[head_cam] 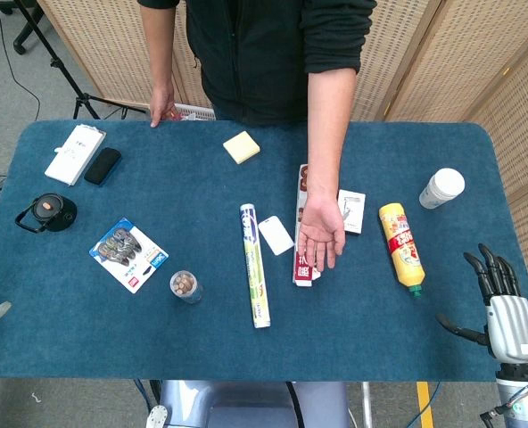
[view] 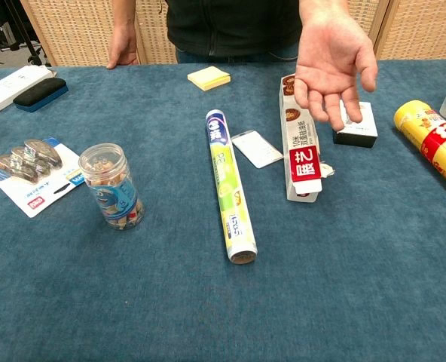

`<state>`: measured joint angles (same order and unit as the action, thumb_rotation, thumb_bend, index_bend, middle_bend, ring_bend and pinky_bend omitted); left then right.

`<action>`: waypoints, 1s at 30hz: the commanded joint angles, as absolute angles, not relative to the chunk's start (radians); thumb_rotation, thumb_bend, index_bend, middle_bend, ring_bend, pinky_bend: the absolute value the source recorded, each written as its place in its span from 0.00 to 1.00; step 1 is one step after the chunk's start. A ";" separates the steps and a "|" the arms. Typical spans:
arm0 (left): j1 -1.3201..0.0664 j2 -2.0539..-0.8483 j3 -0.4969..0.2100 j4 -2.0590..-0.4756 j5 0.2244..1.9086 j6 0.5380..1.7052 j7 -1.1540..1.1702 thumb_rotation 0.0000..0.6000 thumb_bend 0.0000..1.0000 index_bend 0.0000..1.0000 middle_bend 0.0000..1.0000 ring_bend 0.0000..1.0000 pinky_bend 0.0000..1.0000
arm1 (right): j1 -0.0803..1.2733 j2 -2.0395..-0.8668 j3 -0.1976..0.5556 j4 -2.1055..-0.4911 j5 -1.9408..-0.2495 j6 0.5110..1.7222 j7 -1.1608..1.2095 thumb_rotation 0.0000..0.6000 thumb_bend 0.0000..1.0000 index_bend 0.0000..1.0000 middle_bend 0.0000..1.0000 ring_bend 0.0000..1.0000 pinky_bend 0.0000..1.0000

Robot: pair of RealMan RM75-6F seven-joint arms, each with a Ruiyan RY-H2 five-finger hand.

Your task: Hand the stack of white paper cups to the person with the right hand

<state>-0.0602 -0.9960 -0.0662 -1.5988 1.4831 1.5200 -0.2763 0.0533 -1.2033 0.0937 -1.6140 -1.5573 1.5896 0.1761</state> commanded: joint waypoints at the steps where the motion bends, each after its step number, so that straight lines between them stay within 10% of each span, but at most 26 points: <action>1: -0.060 -0.995 -0.066 -1.598 1.483 1.519 -0.279 1.00 0.00 0.00 0.00 0.00 0.03 | 0.054 -1.204 0.094 -1.613 -1.556 1.589 0.175 1.00 0.00 0.09 0.00 0.00 0.03; 9: -0.063 -0.995 -0.073 -1.591 1.471 1.512 -0.288 1.00 0.00 0.00 0.00 0.00 0.03 | 0.100 -1.240 0.140 -1.515 -1.493 1.525 0.175 1.00 0.00 0.09 0.00 0.00 0.03; 19: -0.080 -0.996 -0.086 -1.598 1.441 1.477 -0.279 1.00 0.00 0.00 0.00 0.00 0.03 | 0.400 -1.384 0.246 -1.072 -1.380 1.116 0.283 1.00 0.05 0.17 0.00 0.00 0.03; 30: -0.106 -1.003 -0.101 -1.597 1.391 1.419 -0.251 1.00 0.00 0.00 0.00 0.00 0.03 | 0.558 -1.597 0.239 -0.623 -1.356 0.950 0.297 1.00 0.09 0.24 0.00 0.00 0.03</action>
<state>-0.1003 -1.0001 -0.0974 -1.5977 1.4008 1.4281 -0.2575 0.5018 -1.5194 0.2382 -0.7413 -1.3700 1.0027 0.2880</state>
